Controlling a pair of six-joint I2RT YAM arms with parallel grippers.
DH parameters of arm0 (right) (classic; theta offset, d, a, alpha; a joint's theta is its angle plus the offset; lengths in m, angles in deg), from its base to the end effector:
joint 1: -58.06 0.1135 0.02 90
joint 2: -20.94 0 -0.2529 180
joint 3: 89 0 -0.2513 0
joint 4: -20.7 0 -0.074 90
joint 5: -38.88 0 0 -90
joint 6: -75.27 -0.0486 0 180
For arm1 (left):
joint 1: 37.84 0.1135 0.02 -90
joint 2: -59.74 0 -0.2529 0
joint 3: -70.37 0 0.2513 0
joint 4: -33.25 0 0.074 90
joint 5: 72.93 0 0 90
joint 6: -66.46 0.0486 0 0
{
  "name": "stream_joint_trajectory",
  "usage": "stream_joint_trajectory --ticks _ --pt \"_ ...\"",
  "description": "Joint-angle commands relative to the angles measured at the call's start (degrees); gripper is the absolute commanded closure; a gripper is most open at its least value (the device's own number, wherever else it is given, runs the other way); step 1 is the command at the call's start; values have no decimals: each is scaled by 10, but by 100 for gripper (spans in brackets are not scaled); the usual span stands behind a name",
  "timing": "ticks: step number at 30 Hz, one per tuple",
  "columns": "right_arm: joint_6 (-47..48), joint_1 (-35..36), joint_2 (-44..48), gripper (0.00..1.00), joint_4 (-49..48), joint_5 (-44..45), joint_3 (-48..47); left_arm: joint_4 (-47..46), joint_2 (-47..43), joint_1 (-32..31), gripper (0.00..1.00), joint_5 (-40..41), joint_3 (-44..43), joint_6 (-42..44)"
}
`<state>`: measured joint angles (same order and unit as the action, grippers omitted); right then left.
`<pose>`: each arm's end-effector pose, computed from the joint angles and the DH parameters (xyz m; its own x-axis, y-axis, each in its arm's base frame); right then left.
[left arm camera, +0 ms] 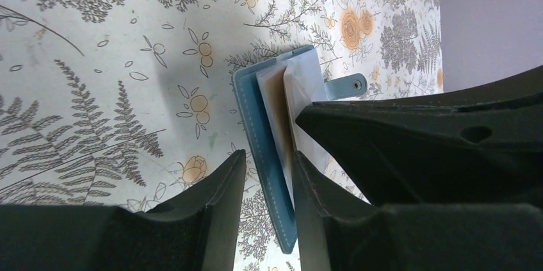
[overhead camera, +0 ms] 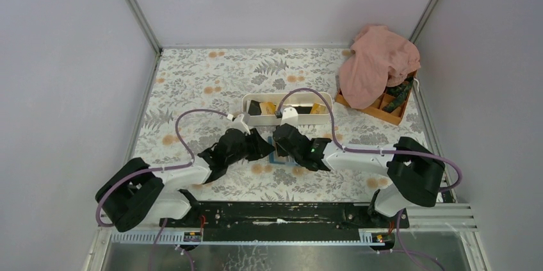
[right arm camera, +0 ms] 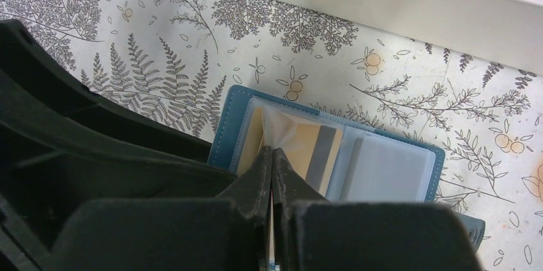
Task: Take the credit cards out of the card holder
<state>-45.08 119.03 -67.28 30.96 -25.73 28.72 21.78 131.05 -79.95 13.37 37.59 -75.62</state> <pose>0.1799 0.2813 0.1867 -0.5616 -0.0713 -0.8243 -0.3919 0.9003 0.1892 0.1794 -0.1664 0.1408 -0.7689 -0.3661 -0.5241 0.1712 0.6719 -0.7206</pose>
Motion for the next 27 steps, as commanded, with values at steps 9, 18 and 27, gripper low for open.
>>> stream_joint_trajectory --ticks 9,18,27 --pt "-15 -4 54 100 -33 1 28 -28 61 -11 62 8 -31 12" --pt "-30 -7 100 100 -41 13 69 -21 97 -14 62 5 -49 17" --pt "-70 -24 151 100 -65 37 140 -20 136 -16 66 11 -73 18"
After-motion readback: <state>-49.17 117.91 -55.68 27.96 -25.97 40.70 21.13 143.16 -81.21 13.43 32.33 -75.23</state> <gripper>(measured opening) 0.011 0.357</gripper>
